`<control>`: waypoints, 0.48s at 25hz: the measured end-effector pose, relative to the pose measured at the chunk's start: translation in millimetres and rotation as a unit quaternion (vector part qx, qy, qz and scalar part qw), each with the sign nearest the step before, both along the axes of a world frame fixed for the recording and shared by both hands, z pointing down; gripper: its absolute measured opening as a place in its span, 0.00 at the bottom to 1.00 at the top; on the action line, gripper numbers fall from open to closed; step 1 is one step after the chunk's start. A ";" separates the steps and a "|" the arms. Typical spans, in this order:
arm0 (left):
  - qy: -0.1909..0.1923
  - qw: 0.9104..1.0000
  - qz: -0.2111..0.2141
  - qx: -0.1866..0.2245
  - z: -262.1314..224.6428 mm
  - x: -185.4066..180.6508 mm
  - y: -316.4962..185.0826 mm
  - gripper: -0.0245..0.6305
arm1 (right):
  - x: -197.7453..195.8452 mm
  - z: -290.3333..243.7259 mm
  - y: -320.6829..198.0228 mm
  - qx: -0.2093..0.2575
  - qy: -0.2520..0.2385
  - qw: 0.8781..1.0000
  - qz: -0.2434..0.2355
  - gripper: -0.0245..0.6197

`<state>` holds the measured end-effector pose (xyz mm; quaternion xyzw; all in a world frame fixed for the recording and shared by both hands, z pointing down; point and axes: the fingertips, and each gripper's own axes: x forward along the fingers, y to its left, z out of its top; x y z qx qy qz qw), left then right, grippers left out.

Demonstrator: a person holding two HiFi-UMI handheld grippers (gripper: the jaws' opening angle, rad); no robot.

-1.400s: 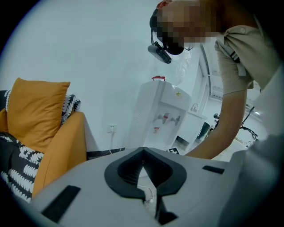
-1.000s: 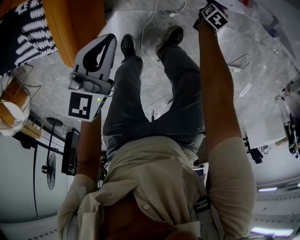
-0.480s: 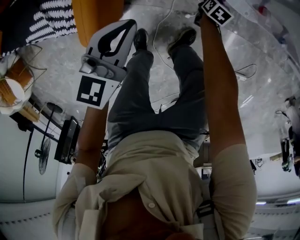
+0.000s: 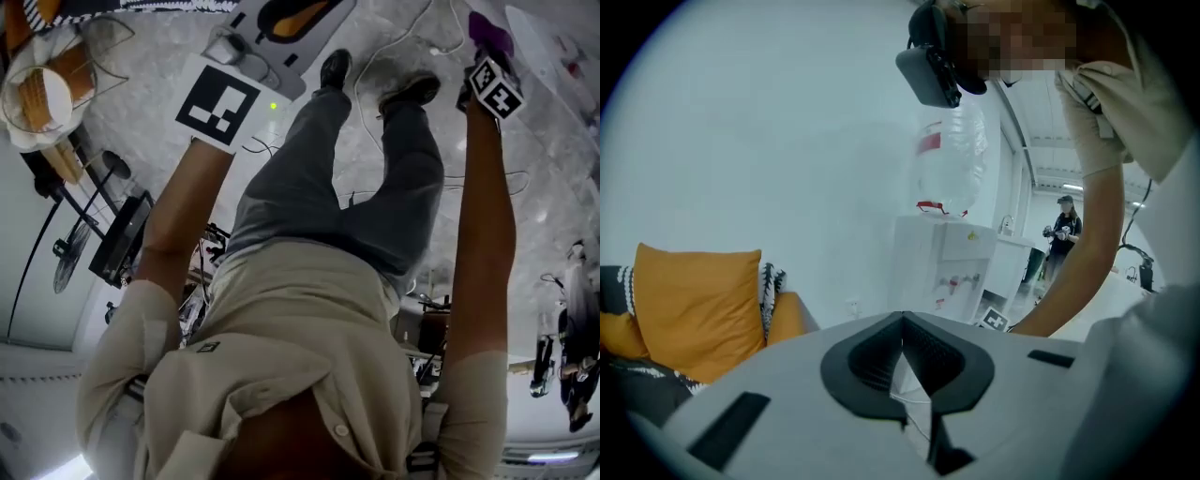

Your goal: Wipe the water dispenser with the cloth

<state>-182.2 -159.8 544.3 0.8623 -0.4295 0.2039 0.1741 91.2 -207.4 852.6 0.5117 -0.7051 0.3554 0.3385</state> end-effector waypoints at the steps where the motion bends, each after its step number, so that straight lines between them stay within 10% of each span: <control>1: -0.001 1.000 0.002 -0.001 -11.3 -4.8 -0.5 0.06 | -4.4 -16.3 3.8 0.001 -0.001 1.000 -0.001 0.15; 12: 0.028 0.996 0.030 0.075 -154.1 -18.3 6.1 0.06 | -35.4 -228.6 26.7 0.098 -0.031 0.995 -0.007 0.15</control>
